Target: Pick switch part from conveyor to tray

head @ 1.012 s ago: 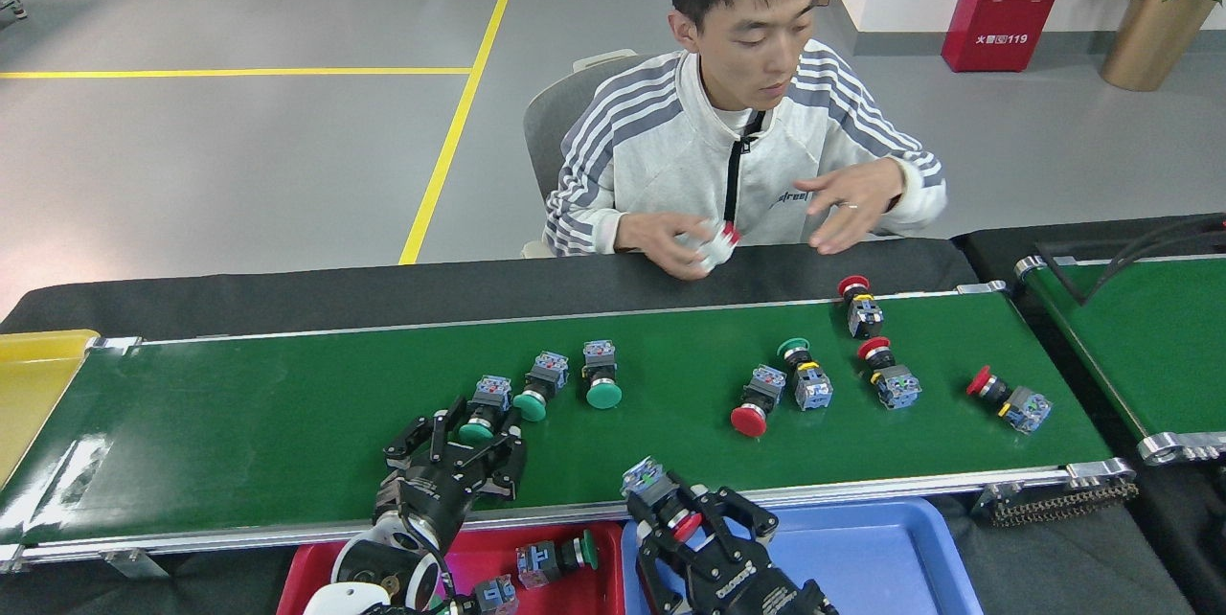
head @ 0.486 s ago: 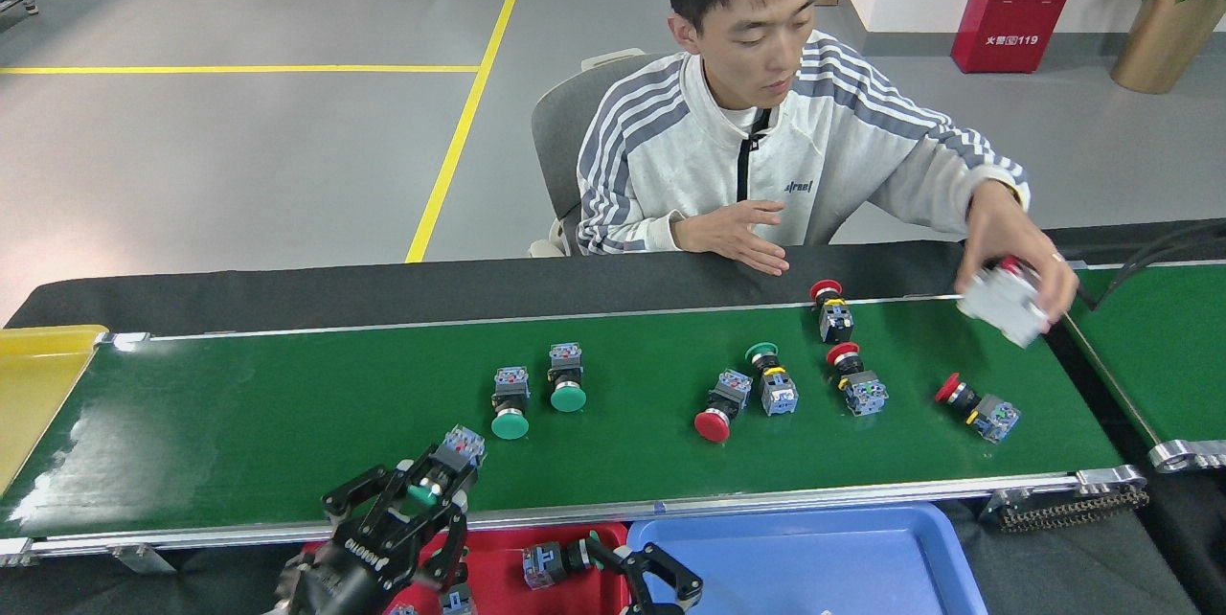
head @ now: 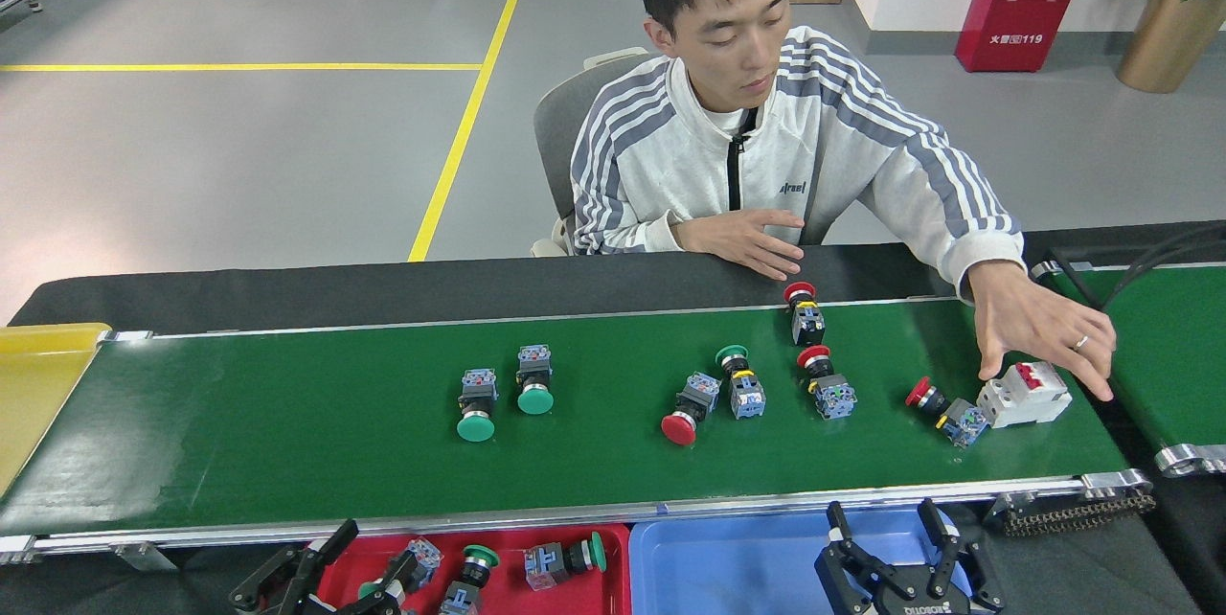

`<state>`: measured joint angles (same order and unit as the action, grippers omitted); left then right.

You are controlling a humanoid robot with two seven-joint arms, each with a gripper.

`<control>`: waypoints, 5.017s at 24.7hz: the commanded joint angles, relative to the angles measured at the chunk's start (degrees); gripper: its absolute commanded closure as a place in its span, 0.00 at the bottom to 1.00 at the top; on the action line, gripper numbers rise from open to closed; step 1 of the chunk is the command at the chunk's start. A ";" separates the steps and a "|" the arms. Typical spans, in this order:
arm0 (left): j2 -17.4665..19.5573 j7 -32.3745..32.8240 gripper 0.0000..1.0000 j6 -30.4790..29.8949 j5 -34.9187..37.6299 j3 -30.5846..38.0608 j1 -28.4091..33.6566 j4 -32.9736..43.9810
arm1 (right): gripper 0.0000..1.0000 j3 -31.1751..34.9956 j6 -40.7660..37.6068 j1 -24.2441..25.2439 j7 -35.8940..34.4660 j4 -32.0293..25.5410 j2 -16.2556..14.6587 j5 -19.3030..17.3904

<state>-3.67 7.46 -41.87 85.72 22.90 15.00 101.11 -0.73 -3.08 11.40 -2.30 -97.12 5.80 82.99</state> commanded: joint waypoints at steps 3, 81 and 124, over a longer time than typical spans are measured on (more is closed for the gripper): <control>0.33 -0.52 0.00 23.42 -0.29 1.53 -0.15 0.32 | 0.01 -4.37 3.35 -5.42 1.68 2.73 0.52 3.05; 2.00 -0.52 0.01 19.81 0.86 2.50 -5.07 -3.20 | 0.00 -21.77 -1.13 -19.40 11.35 14.59 -3.08 -0.20; 21.87 6.08 0.89 24.91 -0.29 -2.60 -37.24 -48.81 | 0.00 -24.85 20.22 -16.94 -0.25 6.24 -4.66 -0.55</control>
<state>18.04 13.92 -14.18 85.70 20.43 -22.17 50.30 -28.06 9.62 -5.57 -0.65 -89.89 2.74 82.61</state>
